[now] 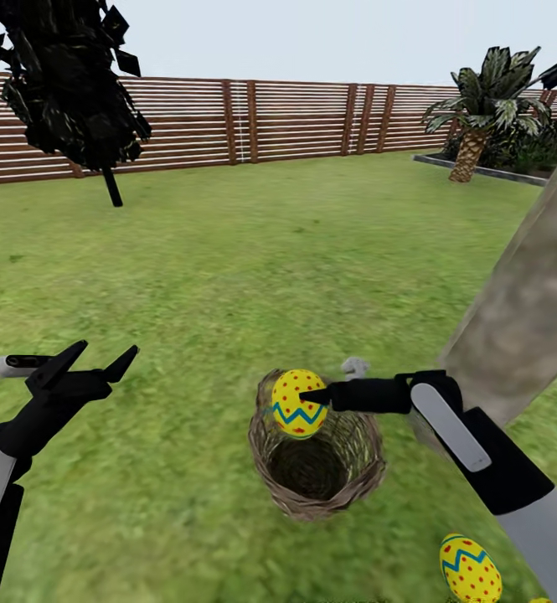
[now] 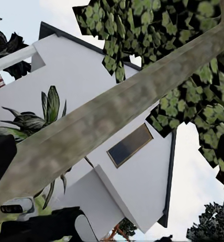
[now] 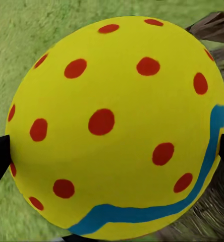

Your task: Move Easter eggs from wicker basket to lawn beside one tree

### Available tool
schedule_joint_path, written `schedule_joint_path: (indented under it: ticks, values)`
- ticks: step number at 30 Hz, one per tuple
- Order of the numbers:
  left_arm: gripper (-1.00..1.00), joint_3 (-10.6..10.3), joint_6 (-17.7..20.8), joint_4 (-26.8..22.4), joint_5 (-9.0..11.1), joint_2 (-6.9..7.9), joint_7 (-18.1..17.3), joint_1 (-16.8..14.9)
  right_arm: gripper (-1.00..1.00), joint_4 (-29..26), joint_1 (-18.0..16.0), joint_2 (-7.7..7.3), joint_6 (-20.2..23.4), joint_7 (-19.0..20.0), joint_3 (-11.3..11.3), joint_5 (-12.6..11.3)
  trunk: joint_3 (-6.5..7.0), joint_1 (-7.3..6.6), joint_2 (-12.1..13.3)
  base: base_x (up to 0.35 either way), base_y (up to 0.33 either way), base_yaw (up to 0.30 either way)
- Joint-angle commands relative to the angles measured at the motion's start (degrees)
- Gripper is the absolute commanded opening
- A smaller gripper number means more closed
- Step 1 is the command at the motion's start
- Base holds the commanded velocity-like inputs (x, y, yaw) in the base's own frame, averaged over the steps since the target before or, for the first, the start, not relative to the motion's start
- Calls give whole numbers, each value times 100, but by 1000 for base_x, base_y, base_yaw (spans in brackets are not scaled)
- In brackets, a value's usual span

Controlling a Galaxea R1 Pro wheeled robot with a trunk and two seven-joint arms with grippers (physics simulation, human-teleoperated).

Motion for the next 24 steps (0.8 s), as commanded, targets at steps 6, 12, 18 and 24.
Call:
schedule_joint_path:
  ticks: [6, 12, 18, 24]
  values:
    - [100, 1, 30, -1, 16, -7, -22, -1, -100, 3, 12, -8, 1, 58, -1, 30, 14, -1, -2, -16, -31, -287]
    - [100, 4, 30, -1, 17, -7, -22, -1, -100, 27, 12, -8, -7, 55, -1, 30, 39, -1, -2, -191, -263, -288]
    - [100, 15, 30, 7, 17, -7, -22, -1, -100, 70, 12, -16, -8, 50, -9, 34, 66, -1, -2, -159, -207, -288]
    - [100, 20, 30, 5, 22, -8, -22, -1, -100, 96, 12, -16, -16, 50, -18, 25, 92, -1, -2, -71, -1, -288]
